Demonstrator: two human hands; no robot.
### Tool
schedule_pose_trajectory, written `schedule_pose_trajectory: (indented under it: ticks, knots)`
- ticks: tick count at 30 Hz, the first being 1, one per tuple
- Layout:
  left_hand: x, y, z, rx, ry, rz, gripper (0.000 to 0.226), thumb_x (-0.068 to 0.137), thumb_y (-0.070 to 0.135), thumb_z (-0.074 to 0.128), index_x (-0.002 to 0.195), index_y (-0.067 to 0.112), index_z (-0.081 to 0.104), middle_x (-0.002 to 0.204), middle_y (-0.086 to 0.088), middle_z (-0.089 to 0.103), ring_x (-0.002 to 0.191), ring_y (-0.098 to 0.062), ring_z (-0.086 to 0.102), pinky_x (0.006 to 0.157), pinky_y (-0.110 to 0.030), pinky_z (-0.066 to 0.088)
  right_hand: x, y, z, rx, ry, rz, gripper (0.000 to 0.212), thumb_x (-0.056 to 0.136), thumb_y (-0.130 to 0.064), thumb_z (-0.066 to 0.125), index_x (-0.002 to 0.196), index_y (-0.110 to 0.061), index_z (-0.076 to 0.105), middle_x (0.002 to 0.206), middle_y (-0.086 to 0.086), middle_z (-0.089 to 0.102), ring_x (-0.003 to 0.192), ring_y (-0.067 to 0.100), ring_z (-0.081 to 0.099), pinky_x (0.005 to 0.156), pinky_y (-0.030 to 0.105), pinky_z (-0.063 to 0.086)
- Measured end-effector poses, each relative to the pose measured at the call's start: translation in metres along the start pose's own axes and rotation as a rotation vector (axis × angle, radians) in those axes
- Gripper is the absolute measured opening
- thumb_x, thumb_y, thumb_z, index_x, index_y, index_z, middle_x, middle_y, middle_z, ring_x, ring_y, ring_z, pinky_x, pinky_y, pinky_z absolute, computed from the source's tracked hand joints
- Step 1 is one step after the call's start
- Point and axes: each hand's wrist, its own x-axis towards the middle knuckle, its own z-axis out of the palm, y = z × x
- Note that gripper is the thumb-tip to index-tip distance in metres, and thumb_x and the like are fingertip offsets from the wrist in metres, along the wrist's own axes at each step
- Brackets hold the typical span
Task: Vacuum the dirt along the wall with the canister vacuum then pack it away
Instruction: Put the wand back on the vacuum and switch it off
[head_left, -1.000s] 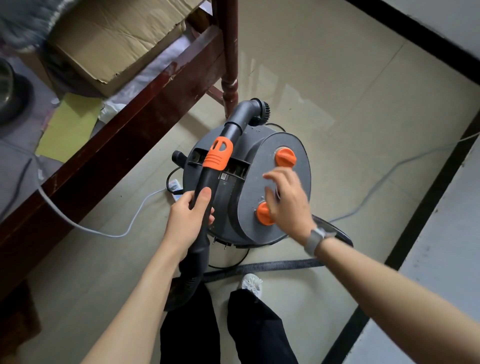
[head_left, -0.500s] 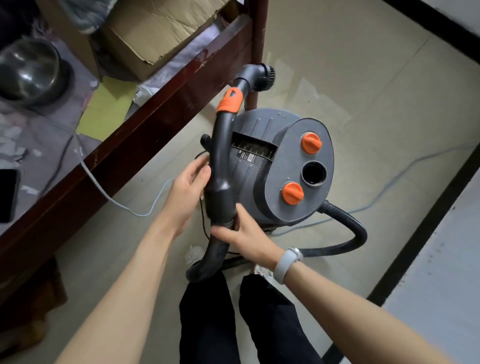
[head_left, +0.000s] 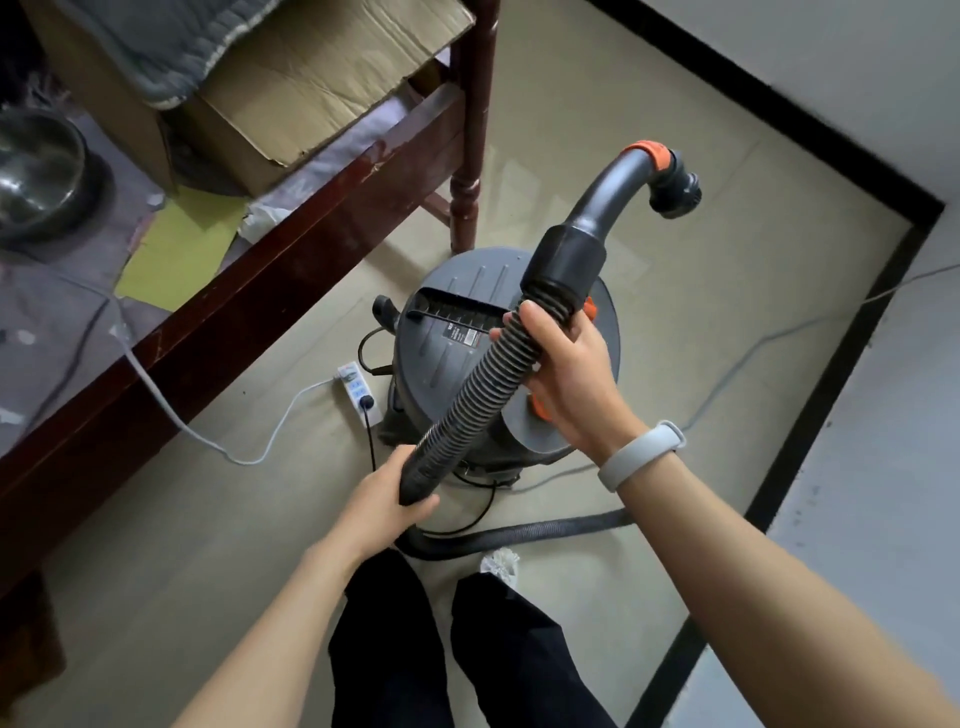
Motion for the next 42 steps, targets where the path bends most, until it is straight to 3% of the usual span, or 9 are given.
schedule_pose_trajectory:
  ticks: [3,10,17,23,26,29,32,36,42]
  knots:
    - [-0.009,0.021,-0.006,-0.072,0.180,0.065,0.044,0.078,0.022,0.074,0.099,0.045,0.043,0.089,0.012,0.061,0.081,-0.007,0.057,0.064,-0.008,0.040,0.001,-0.023,-0.001,0.102,0.121,-0.073,0.011,0.093,-0.011,0.056,0.102,-0.010,0.050,0.087,0.011,0.056,0.079,0.025,0.062,0.083,0.046,0.051]
    - [-0.018,0.095,-0.067,-0.004,0.543,0.235,0.045,0.068,0.041,0.077,0.100,0.041,0.045,0.078,0.021,0.055,0.067,0.006,0.054,0.050,-0.008,0.033,-0.004,-0.090,-0.004,0.440,0.393,-0.131,0.015,0.094,-0.015,0.054,0.088,-0.006,0.044,0.059,0.007,0.058,0.050,0.017,0.062,0.054,0.033,0.054]
    - [-0.014,0.135,-0.091,0.221,0.433,0.273,0.046,0.066,0.055,0.073,0.093,0.037,0.040,0.074,0.012,0.055,0.070,-0.021,0.057,0.060,-0.030,0.041,-0.036,-0.116,-0.020,0.508,0.551,-0.097,0.015,0.092,-0.014,0.052,0.087,-0.005,0.042,0.076,0.013,0.053,0.055,0.023,0.062,0.055,0.036,0.053]
    - [-0.022,0.163,-0.068,0.214,0.459,0.291,0.046,0.061,0.063,0.068,0.088,0.033,0.047,0.066,0.014,0.054,0.060,-0.004,0.050,0.052,-0.022,0.034,-0.049,-0.128,-0.057,0.542,0.573,-0.018,0.018,0.091,-0.016,0.050,0.104,-0.009,0.041,0.082,0.011,0.048,0.067,0.024,0.053,0.058,0.037,0.051]
    - [-0.023,0.167,-0.061,0.182,0.290,0.295,0.043,0.061,0.051,0.078,0.087,0.030,0.051,0.071,0.010,0.059,0.067,-0.003,0.055,0.054,-0.024,0.039,-0.046,-0.134,-0.070,0.586,0.635,0.025,0.032,0.091,-0.017,0.049,0.122,-0.011,0.041,0.099,0.013,0.051,0.072,0.026,0.055,0.054,0.034,0.051]
    - [-0.026,0.150,-0.051,0.261,0.102,0.229,0.033,0.067,0.037,0.079,0.086,0.030,0.053,0.080,0.003,0.061,0.079,-0.017,0.057,0.063,-0.029,0.038,-0.046,-0.139,-0.079,0.664,0.673,0.054,0.023,0.091,-0.014,0.044,0.113,-0.009,0.042,0.100,0.017,0.053,0.068,0.028,0.058,0.050,0.033,0.052]
    - [-0.031,0.125,-0.048,0.175,0.041,0.120,0.026,0.072,0.029,0.078,0.086,0.027,0.056,0.082,0.001,0.063,0.083,-0.019,0.059,0.064,-0.026,0.042,-0.049,-0.139,-0.086,0.661,0.708,0.072,0.019,0.090,-0.014,0.042,0.109,-0.010,0.040,0.103,0.019,0.054,0.068,0.029,0.058,0.062,0.040,0.054]
    - [-0.034,0.122,-0.056,-0.062,0.154,0.157,0.035,0.068,0.020,0.083,0.089,0.033,0.058,0.081,0.002,0.065,0.078,-0.016,0.062,0.064,-0.023,0.045,-0.057,-0.132,-0.095,0.515,0.806,0.117,0.017,0.092,-0.016,0.043,0.107,-0.007,0.042,0.097,0.016,0.056,0.064,0.029,0.059,0.062,0.042,0.053]
    - [-0.031,0.156,-0.062,-0.087,0.380,0.308,0.047,0.064,0.030,0.084,0.088,0.056,0.053,0.080,0.019,0.063,0.077,-0.001,0.059,0.064,-0.019,0.044,-0.071,-0.130,-0.119,0.490,0.858,0.209,0.007,0.094,-0.012,0.043,0.091,-0.007,0.046,0.085,0.011,0.055,0.070,0.027,0.054,0.063,0.045,0.051]
